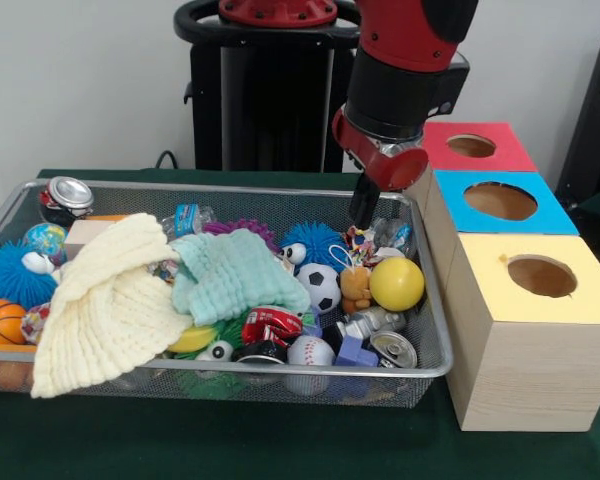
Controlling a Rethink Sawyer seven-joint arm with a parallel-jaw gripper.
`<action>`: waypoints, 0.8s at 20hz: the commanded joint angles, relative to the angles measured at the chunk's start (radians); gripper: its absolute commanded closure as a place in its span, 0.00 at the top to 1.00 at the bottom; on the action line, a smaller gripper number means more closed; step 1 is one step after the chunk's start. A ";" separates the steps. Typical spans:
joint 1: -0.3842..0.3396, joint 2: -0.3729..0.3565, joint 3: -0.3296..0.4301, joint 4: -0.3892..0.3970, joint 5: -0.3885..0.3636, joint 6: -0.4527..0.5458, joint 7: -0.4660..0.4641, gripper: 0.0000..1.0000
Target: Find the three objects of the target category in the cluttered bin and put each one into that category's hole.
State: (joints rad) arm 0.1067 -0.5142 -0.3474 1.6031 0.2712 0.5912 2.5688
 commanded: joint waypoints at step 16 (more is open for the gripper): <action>-0.013 0.061 0.029 -0.040 -0.029 -0.062 0.096 1.00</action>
State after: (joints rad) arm 0.1041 -0.5004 -0.3540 1.5821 0.2712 0.5912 2.5686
